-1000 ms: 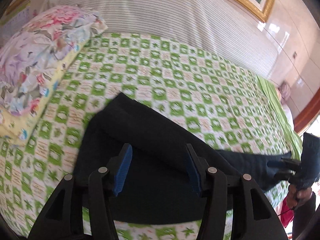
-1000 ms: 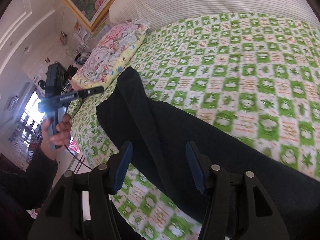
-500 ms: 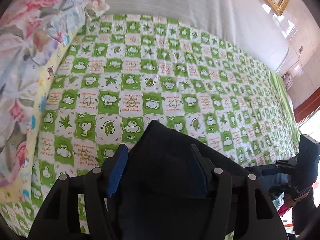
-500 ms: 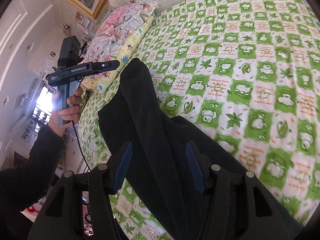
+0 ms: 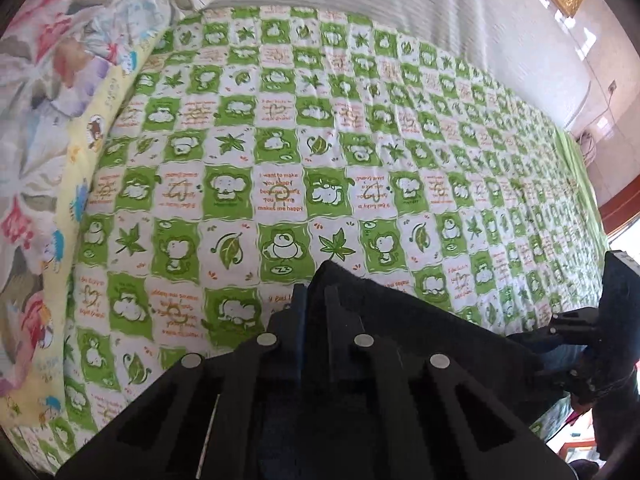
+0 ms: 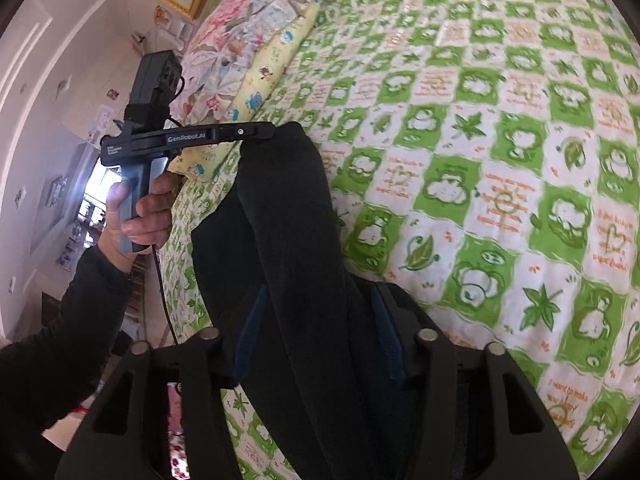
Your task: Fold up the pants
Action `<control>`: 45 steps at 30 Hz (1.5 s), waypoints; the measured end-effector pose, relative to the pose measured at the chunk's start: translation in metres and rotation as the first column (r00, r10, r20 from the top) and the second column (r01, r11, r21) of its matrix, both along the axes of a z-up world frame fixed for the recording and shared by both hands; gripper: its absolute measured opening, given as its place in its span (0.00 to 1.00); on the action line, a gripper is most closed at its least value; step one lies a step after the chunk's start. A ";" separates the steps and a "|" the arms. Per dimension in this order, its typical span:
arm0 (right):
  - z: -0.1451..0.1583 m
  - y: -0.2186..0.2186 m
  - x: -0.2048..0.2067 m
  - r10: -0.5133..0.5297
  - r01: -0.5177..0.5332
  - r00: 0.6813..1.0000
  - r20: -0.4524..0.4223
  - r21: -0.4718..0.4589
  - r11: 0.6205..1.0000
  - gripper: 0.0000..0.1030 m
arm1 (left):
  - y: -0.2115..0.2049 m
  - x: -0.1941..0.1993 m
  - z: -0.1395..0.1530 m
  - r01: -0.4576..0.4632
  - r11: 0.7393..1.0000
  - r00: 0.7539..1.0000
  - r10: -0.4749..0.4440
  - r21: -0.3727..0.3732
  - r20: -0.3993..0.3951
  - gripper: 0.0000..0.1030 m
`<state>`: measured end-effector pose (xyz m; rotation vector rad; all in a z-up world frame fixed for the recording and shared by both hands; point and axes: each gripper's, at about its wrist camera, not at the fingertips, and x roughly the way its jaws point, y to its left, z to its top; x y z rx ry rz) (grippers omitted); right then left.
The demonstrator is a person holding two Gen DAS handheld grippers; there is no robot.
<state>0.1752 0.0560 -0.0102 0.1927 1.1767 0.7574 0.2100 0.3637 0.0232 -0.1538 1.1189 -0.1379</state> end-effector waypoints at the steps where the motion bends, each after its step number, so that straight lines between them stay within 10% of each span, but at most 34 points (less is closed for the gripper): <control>1: 0.003 0.002 -0.003 0.008 -0.008 1.000 0.018 -0.009 1.000 0.31 | 0.001 -0.006 0.005 -0.004 1.000 1.000 0.004 -0.001 0.017 0.04; 6: 0.024 0.007 -0.021 0.027 -0.029 0.995 0.098 0.017 0.999 0.07 | 0.000 -0.050 0.035 -0.033 0.999 0.992 0.034 -0.002 0.122 0.03; 20: 0.022 0.052 -0.081 0.158 -0.156 0.978 0.139 -0.026 0.987 0.06 | 0.016 -0.166 0.003 -0.162 0.980 0.980 0.174 -0.119 0.101 0.03; 23: 0.032 0.047 -0.071 0.077 -0.059 0.977 0.197 -0.093 0.994 0.26 | 0.014 -0.164 0.010 -0.164 0.979 0.978 0.178 -0.123 0.110 0.07; 25: 0.035 0.042 -0.059 0.032 -0.014 0.980 0.198 -0.089 0.996 0.69 | 0.013 -0.148 0.021 -0.173 0.979 0.975 0.186 -0.107 0.125 0.25; 27: 0.035 0.038 -0.050 -0.002 0.018 0.977 0.211 -0.075 0.997 0.72 | 0.013 -0.130 0.031 -0.157 0.983 0.973 0.170 -0.094 0.154 0.54; 34: 0.026 0.034 -0.032 -0.023 0.037 0.981 0.192 -0.071 0.997 0.72 | 0.001 -0.038 0.033 -0.010 0.998 0.992 0.017 -0.057 0.121 0.70; 37: 0.014 0.035 -0.018 -0.017 0.026 0.990 0.141 -0.065 0.998 0.72 | 0.002 -0.010 0.010 -0.009 0.999 0.999 0.011 -0.052 0.039 0.64; 39: 0.007 0.034 -0.013 -0.011 0.017 0.994 0.109 -0.050 0.999 0.66 | 0.003 -0.008 0.001 -0.013 0.999 1.000 0.014 -0.053 0.019 0.37; 41: 0.007 0.035 -0.013 0.001 0.003 0.995 0.102 -0.041 0.999 0.42 | 0.004 -0.019 0.002 -0.022 0.999 0.999 0.023 -0.036 0.048 0.06; 43: 0.008 0.036 -0.018 0.016 -0.014 0.995 0.100 -0.027 1.000 0.11 | 0.008 -0.034 0.007 -0.034 0.998 0.996 0.038 -0.054 0.079 0.05; 45: 0.010 0.037 -0.024 0.040 -0.042 0.996 0.081 0.019 0.999 0.06 | 0.010 -0.054 0.015 -0.052 0.997 0.993 0.057 -0.051 0.107 0.03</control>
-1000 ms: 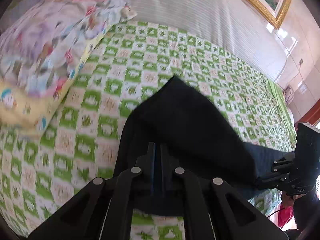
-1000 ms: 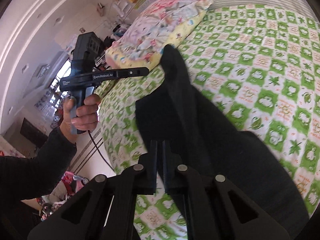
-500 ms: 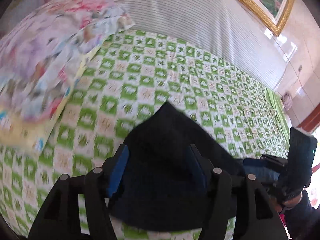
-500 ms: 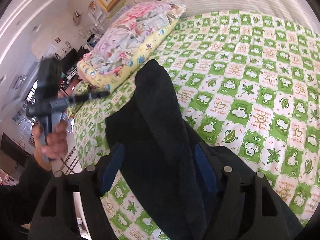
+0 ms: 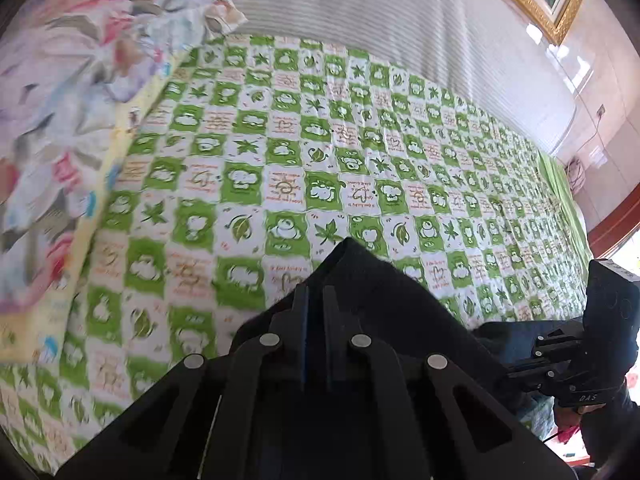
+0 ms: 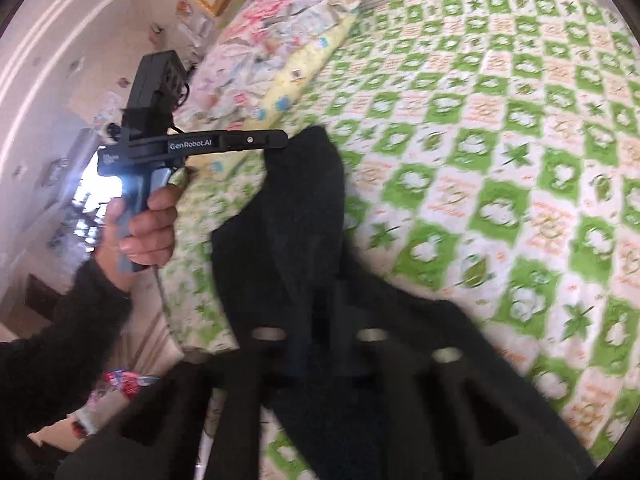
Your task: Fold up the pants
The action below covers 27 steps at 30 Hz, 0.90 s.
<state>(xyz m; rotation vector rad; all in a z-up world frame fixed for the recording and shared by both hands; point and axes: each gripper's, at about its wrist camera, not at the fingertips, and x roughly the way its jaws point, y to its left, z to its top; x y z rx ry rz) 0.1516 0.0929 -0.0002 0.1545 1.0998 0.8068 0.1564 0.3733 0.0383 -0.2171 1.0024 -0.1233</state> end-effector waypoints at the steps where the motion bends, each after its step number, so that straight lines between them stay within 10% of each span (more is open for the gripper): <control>1: 0.001 0.002 -0.003 0.008 -0.008 1.000 0.001 0.009 1.000 0.06 | 0.000 -0.011 0.004 -0.009 1.000 1.000 0.009 0.003 0.015 0.03; 10: 0.000 0.045 -0.062 0.179 -0.179 0.984 0.015 -0.021 0.984 0.07 | 0.023 -0.116 -0.008 -0.169 0.983 0.984 0.173 -0.077 0.042 0.02; 19: -0.019 0.045 -0.069 0.139 -0.141 0.986 -0.089 -0.017 0.990 0.16 | 0.035 -0.183 -0.024 -0.309 0.922 0.949 0.316 -0.234 -0.006 0.08; 27: 0.002 0.011 -0.079 0.059 -0.058 0.998 -0.031 0.009 0.998 0.16 | 0.021 -0.169 -0.025 -0.371 0.899 0.927 0.373 -0.234 -0.038 0.58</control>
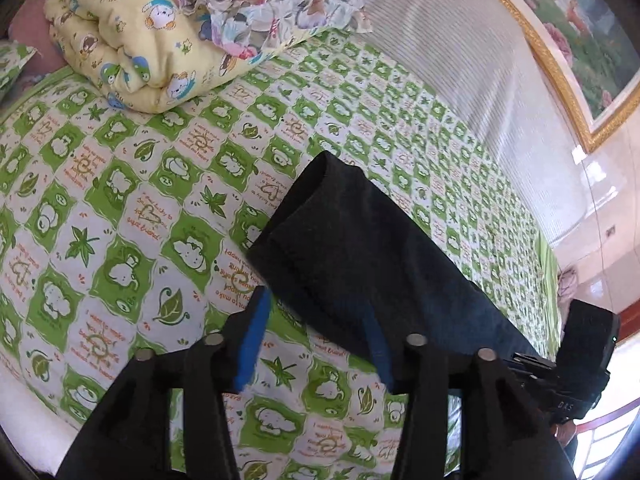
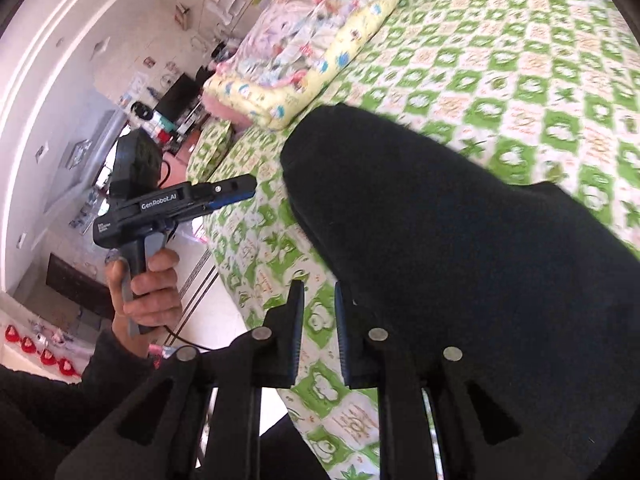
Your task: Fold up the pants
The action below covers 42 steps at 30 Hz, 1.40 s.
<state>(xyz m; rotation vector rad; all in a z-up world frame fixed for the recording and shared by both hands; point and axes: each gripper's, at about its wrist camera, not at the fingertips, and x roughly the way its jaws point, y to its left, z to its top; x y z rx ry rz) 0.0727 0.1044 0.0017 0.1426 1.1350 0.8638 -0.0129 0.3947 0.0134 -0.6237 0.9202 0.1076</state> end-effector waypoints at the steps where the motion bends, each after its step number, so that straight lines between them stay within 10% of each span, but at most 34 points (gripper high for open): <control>1: 0.003 -0.003 0.002 -0.014 0.014 1.000 0.008 -0.002 1.000 0.16 | 0.000 0.002 -0.002 -0.019 1.000 1.000 0.019 0.004 -0.011 0.59; 16: 0.014 -0.073 0.092 -0.326 0.326 0.945 0.000 -0.043 0.944 0.17 | 0.005 0.042 -0.028 -0.169 0.985 0.978 0.163 -0.040 -0.127 0.63; 19: -0.003 -0.072 0.113 -0.333 0.329 0.943 -0.026 -0.096 0.939 0.38 | 0.003 0.049 -0.037 -0.170 0.984 0.978 0.160 -0.063 -0.138 0.63; 27: -0.037 -0.053 0.109 -0.214 0.201 0.976 -0.036 -0.223 0.954 0.31 | -0.012 0.043 -0.040 -0.171 0.985 0.982 0.173 0.036 -0.070 0.21; 33: 0.000 -0.051 0.088 -0.180 0.201 0.975 0.133 -0.176 0.964 0.17 | -0.029 0.004 0.015 -0.139 0.984 0.989 0.131 0.113 0.075 0.18; 42: -0.034 -0.040 0.093 -0.228 0.275 0.955 0.191 -0.276 0.921 0.29 | -0.031 0.008 -0.027 -0.083 0.965 0.991 0.107 0.247 -0.083 0.26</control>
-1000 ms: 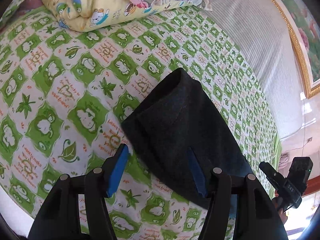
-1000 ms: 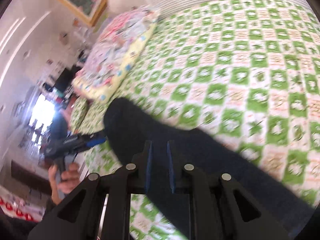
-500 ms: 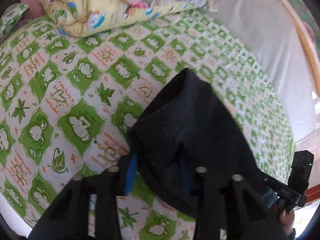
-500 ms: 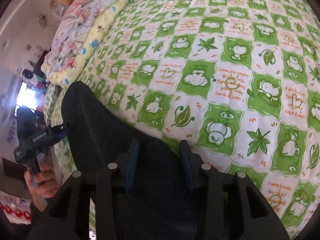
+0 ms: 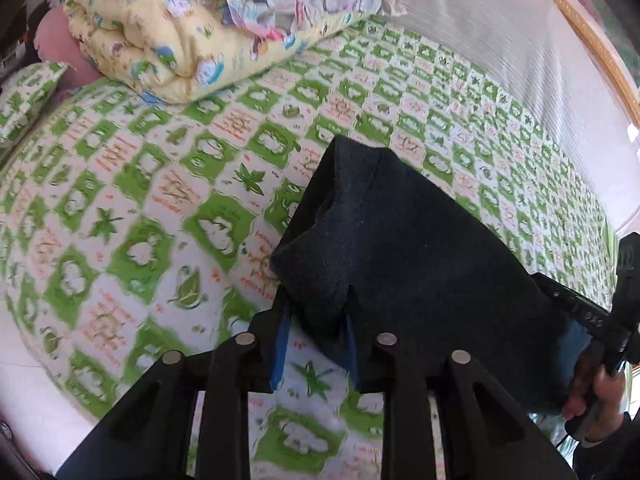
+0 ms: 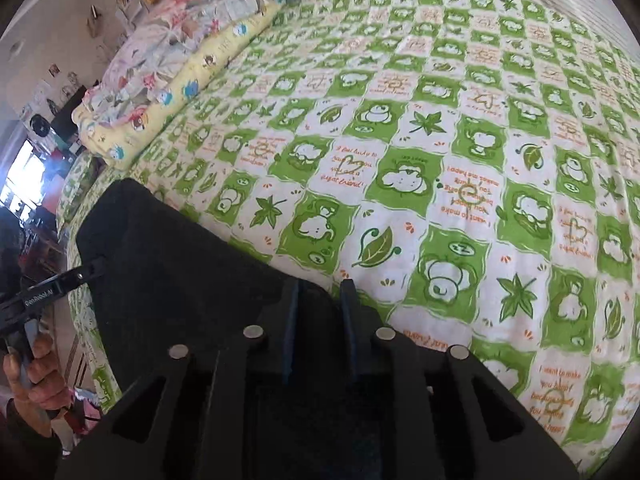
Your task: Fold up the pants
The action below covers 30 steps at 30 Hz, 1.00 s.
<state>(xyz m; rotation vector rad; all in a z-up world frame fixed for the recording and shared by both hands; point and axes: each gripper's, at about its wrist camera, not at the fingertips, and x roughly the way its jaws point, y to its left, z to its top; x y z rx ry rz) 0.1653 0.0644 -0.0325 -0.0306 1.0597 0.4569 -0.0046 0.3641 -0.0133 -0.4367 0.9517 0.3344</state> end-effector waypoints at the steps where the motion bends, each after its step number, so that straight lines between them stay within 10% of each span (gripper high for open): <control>1: 0.006 -0.003 -0.004 -0.015 0.015 1.000 0.004 0.010 1.000 0.36 | -0.001 -0.006 0.008 -0.003 1.000 1.000 0.003 0.022 0.010 0.26; 5: 0.044 -0.022 -0.026 -0.037 0.029 0.998 0.050 0.142 0.989 0.41 | -0.011 -0.024 0.050 -0.016 0.990 0.998 0.008 0.138 0.062 0.25; 18: 0.101 -0.094 -0.116 -0.152 0.103 0.975 0.159 0.281 0.954 0.52 | -0.115 0.027 0.091 0.242 0.968 0.960 -0.249 0.070 0.124 0.27; 30: 0.103 -0.206 -0.191 -0.394 0.331 0.907 0.150 0.324 0.886 0.52 | -0.269 0.084 0.079 0.574 0.818 0.815 -0.575 0.038 0.066 0.36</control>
